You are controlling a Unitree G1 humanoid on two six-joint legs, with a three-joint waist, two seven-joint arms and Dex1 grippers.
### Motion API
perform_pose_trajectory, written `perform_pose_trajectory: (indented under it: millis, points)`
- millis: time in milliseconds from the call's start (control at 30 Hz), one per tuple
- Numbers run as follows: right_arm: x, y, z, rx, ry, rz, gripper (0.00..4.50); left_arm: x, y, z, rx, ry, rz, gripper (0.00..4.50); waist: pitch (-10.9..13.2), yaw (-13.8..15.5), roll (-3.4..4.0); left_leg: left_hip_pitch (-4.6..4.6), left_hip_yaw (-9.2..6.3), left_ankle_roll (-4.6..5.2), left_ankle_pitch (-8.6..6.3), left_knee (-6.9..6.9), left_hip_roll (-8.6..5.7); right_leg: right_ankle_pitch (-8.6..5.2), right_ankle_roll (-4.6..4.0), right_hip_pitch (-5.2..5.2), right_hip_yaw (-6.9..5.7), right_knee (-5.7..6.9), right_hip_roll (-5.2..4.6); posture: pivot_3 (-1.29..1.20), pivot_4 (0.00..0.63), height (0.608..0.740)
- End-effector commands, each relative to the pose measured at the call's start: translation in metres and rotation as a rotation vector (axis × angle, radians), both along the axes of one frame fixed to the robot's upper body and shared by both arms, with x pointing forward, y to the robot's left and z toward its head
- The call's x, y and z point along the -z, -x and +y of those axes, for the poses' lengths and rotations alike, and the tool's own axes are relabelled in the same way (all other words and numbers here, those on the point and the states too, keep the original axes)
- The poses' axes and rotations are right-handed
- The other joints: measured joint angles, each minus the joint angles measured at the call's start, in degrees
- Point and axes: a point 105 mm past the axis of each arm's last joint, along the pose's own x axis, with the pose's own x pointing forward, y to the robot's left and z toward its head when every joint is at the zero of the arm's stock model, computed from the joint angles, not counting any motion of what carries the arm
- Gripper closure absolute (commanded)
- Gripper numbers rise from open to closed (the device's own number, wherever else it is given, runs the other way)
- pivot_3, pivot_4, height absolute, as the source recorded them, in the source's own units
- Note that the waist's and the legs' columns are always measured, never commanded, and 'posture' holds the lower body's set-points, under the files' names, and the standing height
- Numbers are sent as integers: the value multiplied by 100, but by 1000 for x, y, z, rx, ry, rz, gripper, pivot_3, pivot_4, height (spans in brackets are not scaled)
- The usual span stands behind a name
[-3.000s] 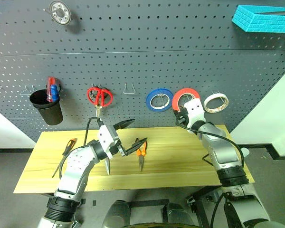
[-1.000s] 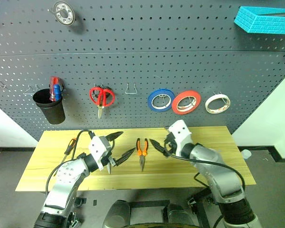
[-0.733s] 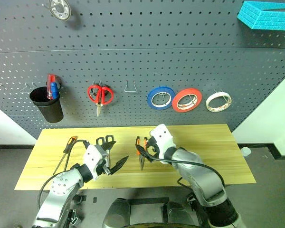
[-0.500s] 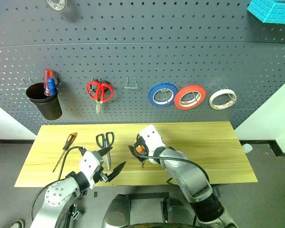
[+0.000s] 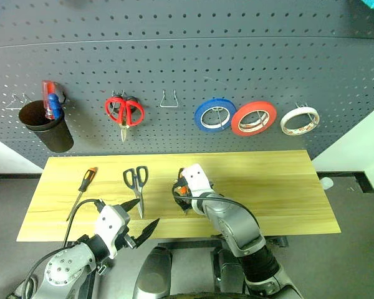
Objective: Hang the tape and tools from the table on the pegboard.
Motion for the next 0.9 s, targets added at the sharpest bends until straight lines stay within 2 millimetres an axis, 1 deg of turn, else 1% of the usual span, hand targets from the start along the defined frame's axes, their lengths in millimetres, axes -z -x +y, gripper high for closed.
perform_pose_trajectory:
  millis: [33, 167, 367, 467, 700, 900]
  points:
    - [-18, 2, 35, -30, -113, -8, 32, -10, 2, 0, 3, -2, -25, 358, 17, -4, 2, -16, 0, 0, 0, 0, 0, 0, 0, -16, -1, 2, 0, 443, 231, 720]
    - [-22, -8, 42, -14, -115, -21, 32, -8, 6, -1, 4, -1, -15, 358, 44, 2, 6, -58, -6, -11, 6, 3, 1, 3, -1, -52, -11, 4, 0, 448, 234, 720]
    - [-29, -20, 54, 2, -124, -39, 32, -6, 10, -2, -1, 2, -6, 358, 55, 15, 12, -61, -13, -4, 2, 2, 2, 2, -2, -50, -24, 4, -1, 458, 238, 720]
    - [-30, -23, 56, 33, -129, -34, 32, -6, 12, -2, -7, 2, 0, 358, 70, 16, 17, -61, -14, -4, 2, 2, 2, 1, -2, -49, -24, 2, -1, 461, 245, 720]
    - [-32, -19, 57, 166, -207, 55, 32, -5, 17, -2, -15, 2, 11, 358, 148, 6, 24, -62, -18, -4, 2, 2, 2, 1, -3, -50, -26, 3, -1, 464, 259, 720]
    - [-35, -9, 71, 150, -248, 108, 32, -3, 19, -2, -14, 2, 18, 358, 215, -1, 26, -66, -19, -3, 2, 1, 3, 1, -3, -52, -27, 2, -1, 466, 265, 720]
